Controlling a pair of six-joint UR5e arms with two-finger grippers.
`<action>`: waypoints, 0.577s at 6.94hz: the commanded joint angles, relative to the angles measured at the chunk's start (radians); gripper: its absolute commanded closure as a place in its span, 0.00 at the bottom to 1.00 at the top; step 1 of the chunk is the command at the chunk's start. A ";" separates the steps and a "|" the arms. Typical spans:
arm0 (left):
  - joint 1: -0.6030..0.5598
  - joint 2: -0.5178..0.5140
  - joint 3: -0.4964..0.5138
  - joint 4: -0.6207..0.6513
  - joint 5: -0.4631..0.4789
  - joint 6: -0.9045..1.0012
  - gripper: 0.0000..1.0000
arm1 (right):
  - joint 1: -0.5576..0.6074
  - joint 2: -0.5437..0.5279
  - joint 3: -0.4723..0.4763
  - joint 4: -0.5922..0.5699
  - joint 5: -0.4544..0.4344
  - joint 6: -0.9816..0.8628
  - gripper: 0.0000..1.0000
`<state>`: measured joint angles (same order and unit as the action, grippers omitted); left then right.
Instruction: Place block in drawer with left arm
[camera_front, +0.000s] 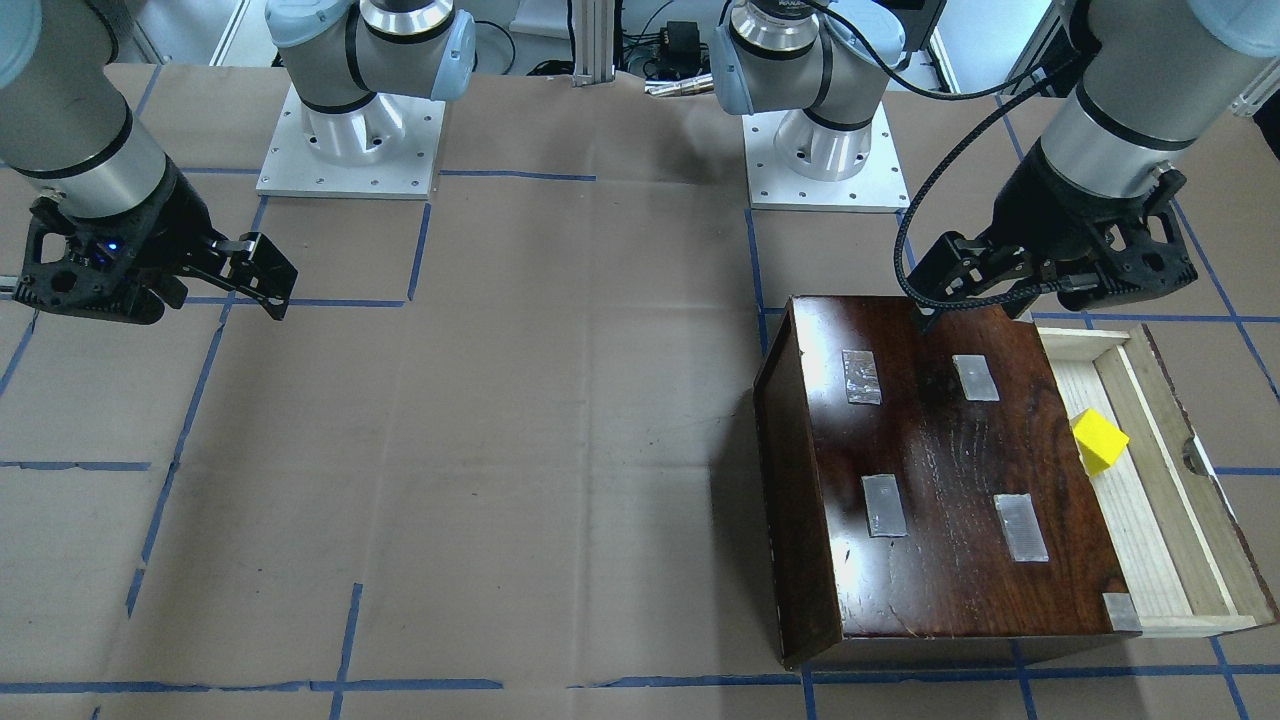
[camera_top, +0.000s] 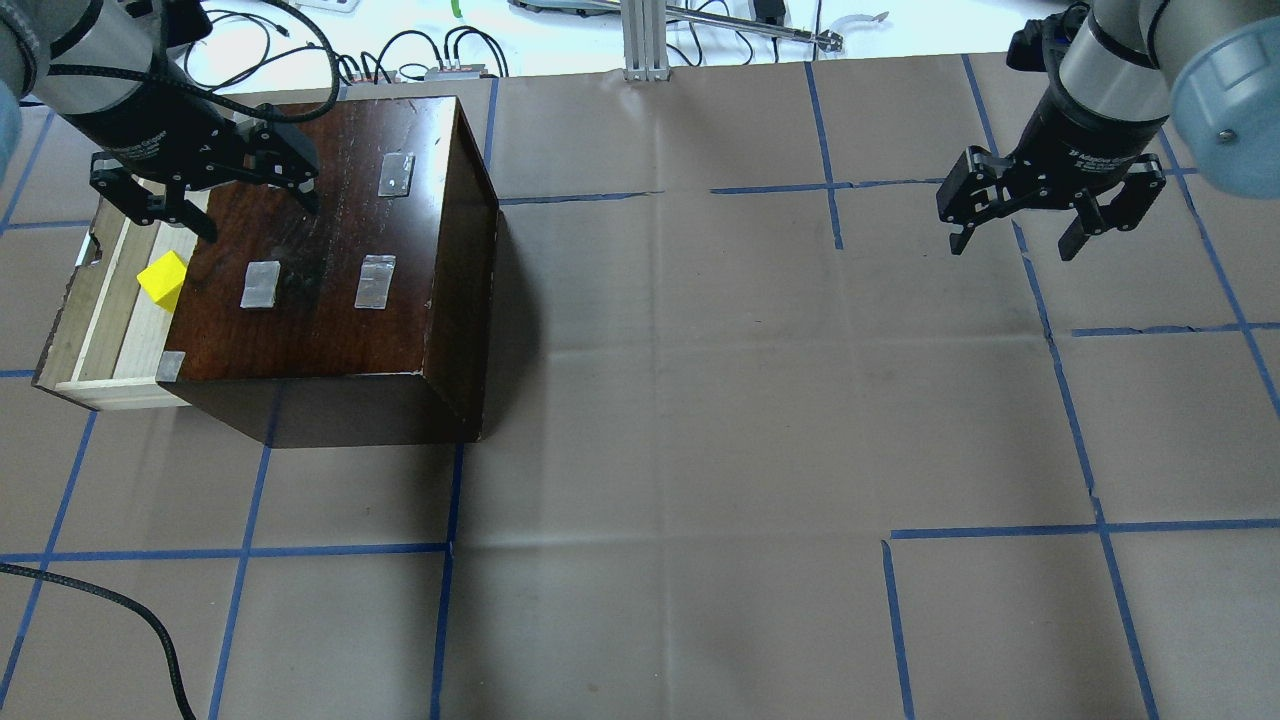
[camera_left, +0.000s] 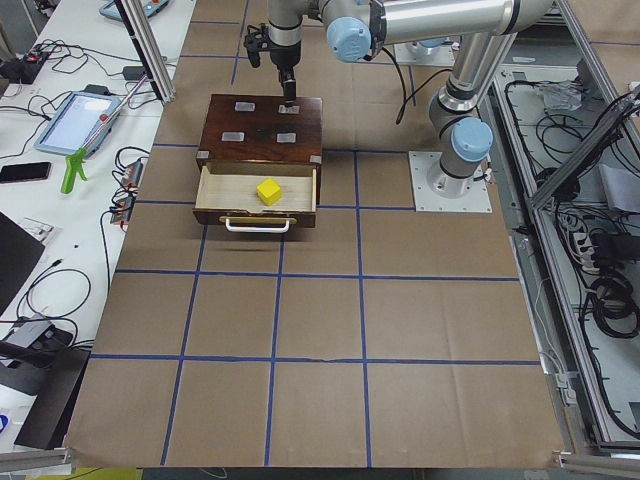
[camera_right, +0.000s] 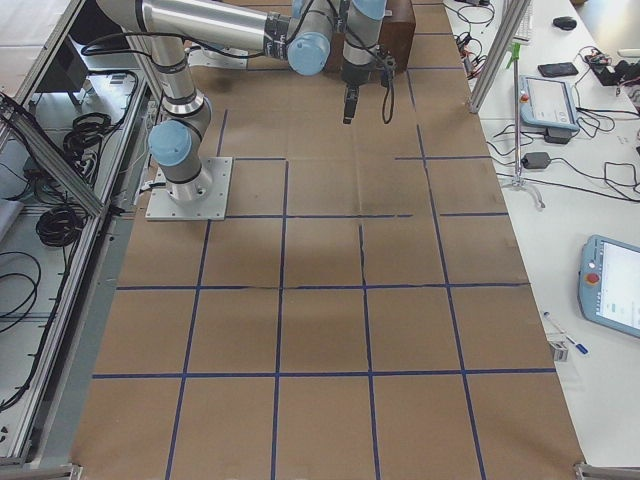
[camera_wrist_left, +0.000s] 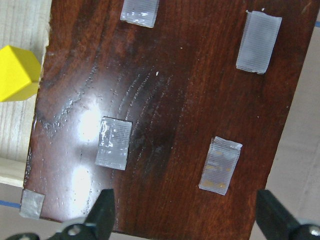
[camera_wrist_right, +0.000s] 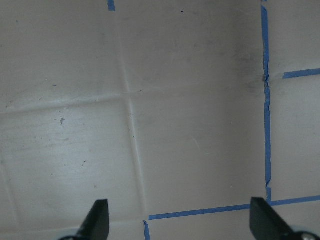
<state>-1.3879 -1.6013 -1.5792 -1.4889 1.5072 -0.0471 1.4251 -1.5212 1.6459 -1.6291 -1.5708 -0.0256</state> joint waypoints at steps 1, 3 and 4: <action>-0.048 0.041 -0.007 -0.043 0.001 -0.022 0.01 | 0.000 0.001 0.000 0.000 0.000 0.000 0.00; -0.113 0.050 -0.008 -0.073 0.001 -0.019 0.01 | 0.000 0.000 -0.002 0.000 0.000 0.000 0.00; -0.158 0.049 -0.011 -0.071 0.039 -0.011 0.01 | 0.000 0.000 0.000 0.000 0.000 0.000 0.00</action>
<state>-1.4972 -1.5534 -1.5881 -1.5560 1.5176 -0.0654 1.4251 -1.5215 1.6454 -1.6291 -1.5708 -0.0260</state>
